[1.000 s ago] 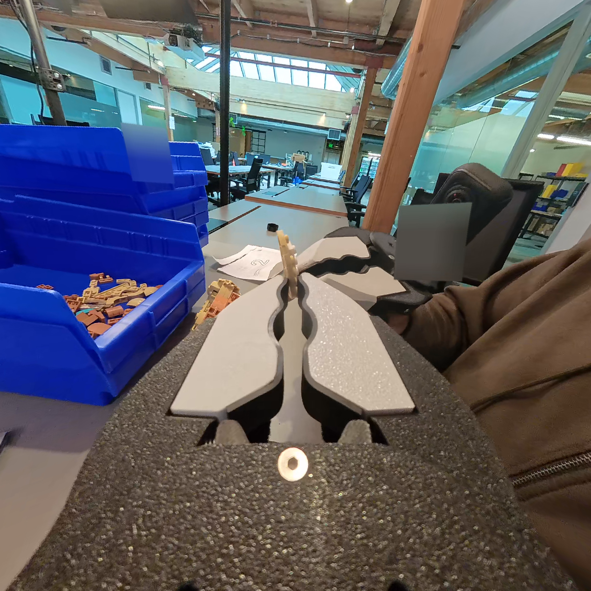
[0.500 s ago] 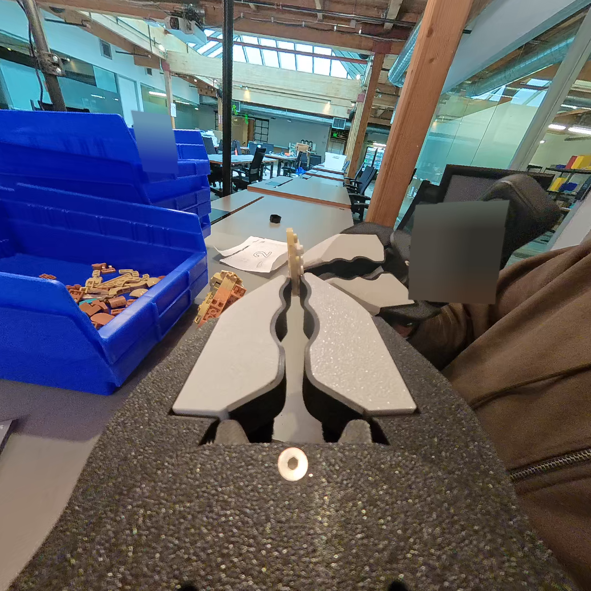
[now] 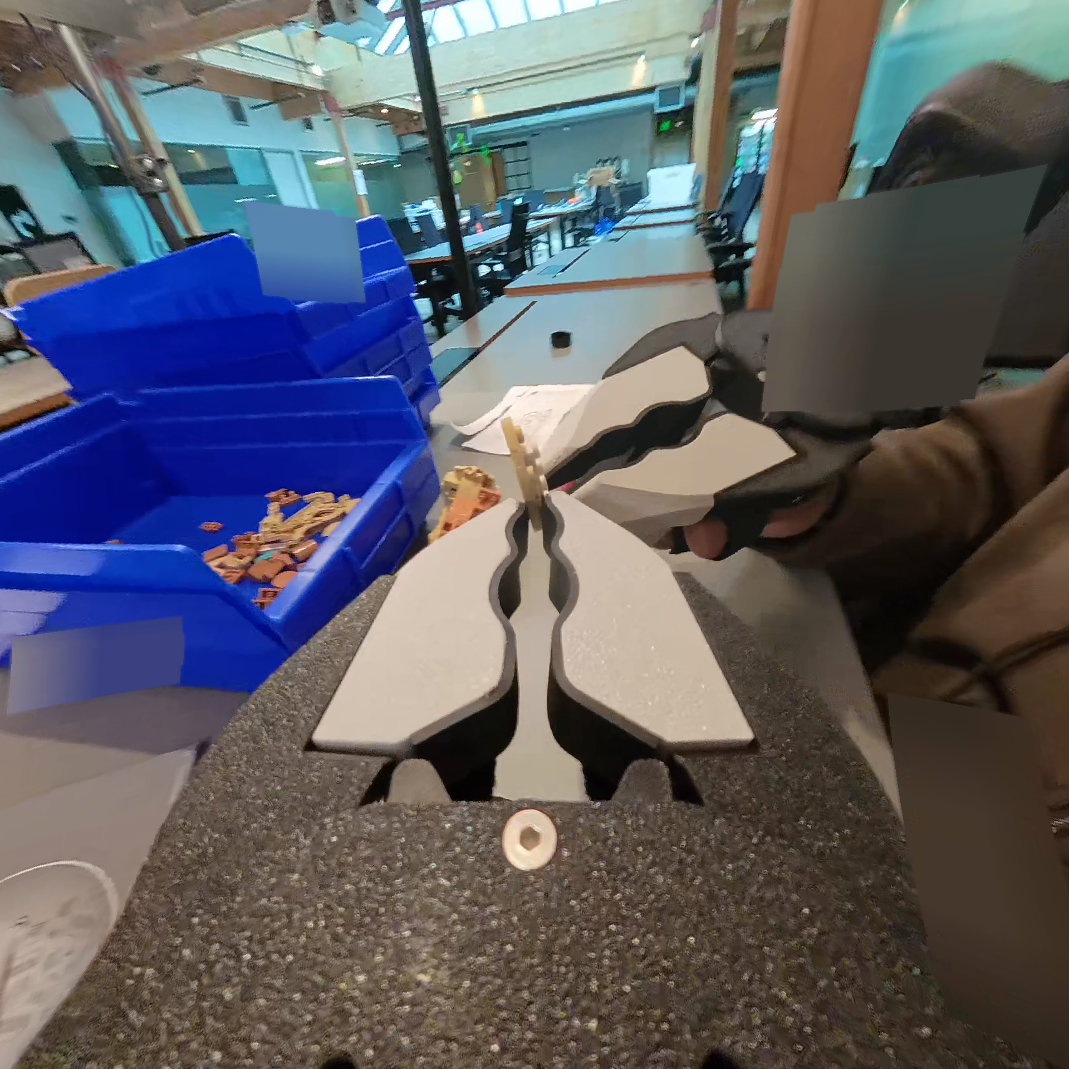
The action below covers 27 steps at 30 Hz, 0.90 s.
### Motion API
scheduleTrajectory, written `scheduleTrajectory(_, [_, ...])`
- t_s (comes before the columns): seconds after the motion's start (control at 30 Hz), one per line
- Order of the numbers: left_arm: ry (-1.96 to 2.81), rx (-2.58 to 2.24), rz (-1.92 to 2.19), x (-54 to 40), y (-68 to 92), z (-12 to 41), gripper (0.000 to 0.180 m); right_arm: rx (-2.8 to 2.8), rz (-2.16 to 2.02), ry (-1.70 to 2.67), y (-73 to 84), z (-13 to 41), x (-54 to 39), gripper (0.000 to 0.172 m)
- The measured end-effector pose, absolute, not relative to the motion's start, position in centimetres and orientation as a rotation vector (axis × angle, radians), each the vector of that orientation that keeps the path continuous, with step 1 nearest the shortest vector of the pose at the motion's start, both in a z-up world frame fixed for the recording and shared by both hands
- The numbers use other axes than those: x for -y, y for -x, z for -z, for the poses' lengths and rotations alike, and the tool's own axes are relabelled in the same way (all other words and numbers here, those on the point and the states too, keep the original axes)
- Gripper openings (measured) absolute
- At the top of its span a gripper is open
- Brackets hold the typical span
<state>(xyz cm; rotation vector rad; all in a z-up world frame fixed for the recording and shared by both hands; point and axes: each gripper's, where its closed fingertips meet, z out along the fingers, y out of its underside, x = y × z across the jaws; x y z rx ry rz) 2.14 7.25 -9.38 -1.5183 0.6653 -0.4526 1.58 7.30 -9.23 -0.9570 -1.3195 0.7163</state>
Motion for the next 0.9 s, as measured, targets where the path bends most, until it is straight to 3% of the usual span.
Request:
scheduleTrajectory(0.37, [1.635, -0.583, 0.239, -8.2, -2.0, 12.4, 0.004, 1.277, -0.524, 1.066, -1.8, 12.2, -8.4, 0.007])
scheduleTrajectory(0.57, [1.658, -0.296, -0.025, -7.0, 1.8, 13.7, 0.004, 1.304, -0.485, 1.044, -2.9, 13.7, -5.8, 0.007])
scheduleTrajectory(0.9, [1.668, -0.273, 0.286, -6.1, 0.9, 14.3, 0.005, 1.270, -0.592, 1.157, -3.4, 15.2, -6.0, 0.007])
